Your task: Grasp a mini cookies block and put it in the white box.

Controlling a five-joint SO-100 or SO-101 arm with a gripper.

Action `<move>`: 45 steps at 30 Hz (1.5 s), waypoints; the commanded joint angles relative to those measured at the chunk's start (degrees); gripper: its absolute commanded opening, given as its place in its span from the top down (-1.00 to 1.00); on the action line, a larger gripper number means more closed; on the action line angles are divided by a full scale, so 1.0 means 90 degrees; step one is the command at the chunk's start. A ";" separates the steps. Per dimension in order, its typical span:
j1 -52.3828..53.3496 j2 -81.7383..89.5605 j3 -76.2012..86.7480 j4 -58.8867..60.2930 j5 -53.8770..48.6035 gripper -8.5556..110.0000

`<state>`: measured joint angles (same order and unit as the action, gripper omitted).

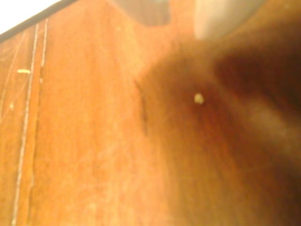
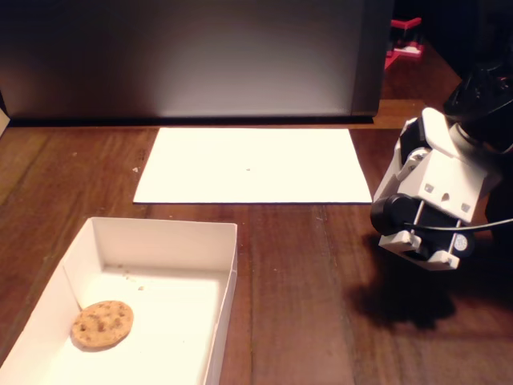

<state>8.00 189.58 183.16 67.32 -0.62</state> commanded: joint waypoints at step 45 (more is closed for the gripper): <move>0.0029 0.0439 -0.0059 0.0127 0.0000 0.85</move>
<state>8.00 189.58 183.16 67.32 -0.35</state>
